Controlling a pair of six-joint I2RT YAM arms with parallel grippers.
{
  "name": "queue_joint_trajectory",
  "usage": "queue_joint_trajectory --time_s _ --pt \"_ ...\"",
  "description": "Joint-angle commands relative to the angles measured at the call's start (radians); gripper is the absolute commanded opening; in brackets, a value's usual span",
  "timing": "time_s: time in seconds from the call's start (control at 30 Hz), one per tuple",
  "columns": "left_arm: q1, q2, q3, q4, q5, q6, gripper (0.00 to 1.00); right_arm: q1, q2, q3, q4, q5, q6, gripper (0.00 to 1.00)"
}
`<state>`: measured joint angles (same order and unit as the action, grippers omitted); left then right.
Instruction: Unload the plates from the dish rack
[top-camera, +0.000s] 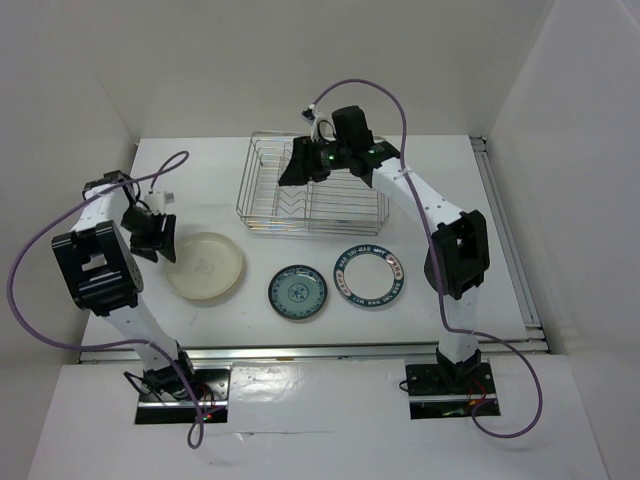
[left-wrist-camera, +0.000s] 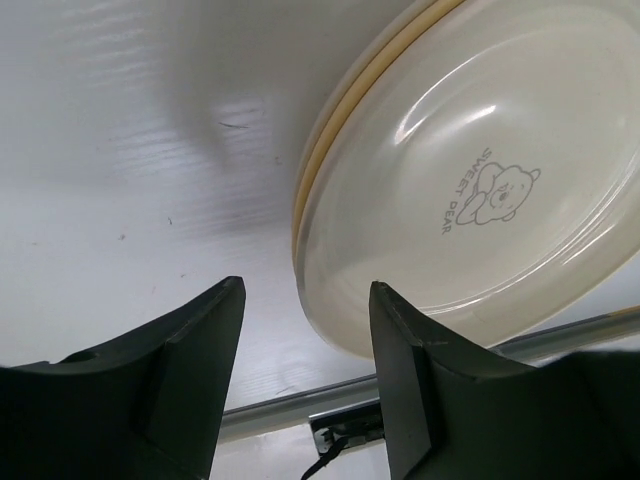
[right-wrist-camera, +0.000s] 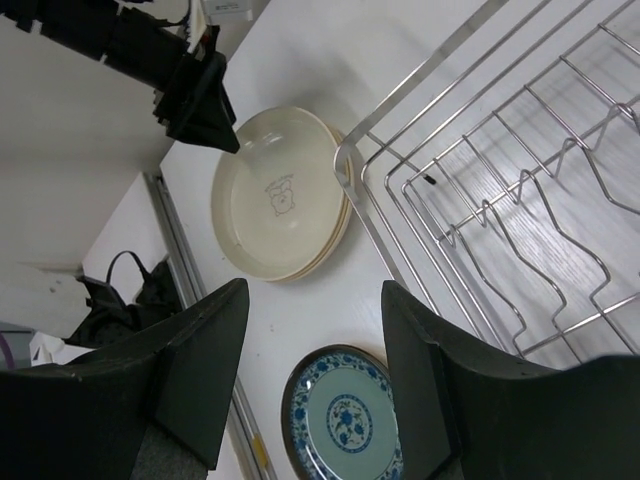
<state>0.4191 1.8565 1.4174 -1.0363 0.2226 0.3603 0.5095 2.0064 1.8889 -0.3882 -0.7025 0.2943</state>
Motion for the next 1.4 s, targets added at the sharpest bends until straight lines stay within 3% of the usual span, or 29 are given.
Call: queue_joint_trajectory --time_s 0.0,0.13,0.4,0.53,0.7,0.8,0.9,1.37 --pt "-0.013 -0.098 0.043 0.018 -0.036 -0.030 0.66 -0.017 -0.070 -0.002 -0.043 0.056 -0.027 0.63" --pt "-0.013 -0.145 0.043 0.062 0.050 -0.053 0.69 -0.071 -0.135 -0.049 -0.095 0.136 -0.037 0.64" --pt "-0.013 -0.114 -0.017 0.088 0.018 -0.110 0.67 -0.218 -0.330 -0.227 -0.124 0.248 -0.017 0.68" --pt "0.030 -0.204 -0.049 0.186 -0.012 -0.214 0.67 -0.329 -0.425 -0.267 -0.227 0.484 0.032 0.77" --pt "0.078 -0.299 -0.058 0.353 -0.340 -0.359 0.72 -0.505 -0.560 -0.407 -0.343 0.766 0.135 1.00" --pt "0.096 -0.350 -0.069 0.395 -0.498 -0.408 0.78 -0.604 -0.641 -0.459 -0.391 0.869 0.144 1.00" --pt "0.096 -0.397 -0.080 0.413 -0.549 -0.428 0.80 -0.617 -0.701 -0.484 -0.431 0.977 0.190 1.00" --pt "0.106 -0.513 -0.132 0.390 -0.503 -0.439 0.80 -0.617 -0.836 -0.573 -0.400 0.860 0.138 1.00"
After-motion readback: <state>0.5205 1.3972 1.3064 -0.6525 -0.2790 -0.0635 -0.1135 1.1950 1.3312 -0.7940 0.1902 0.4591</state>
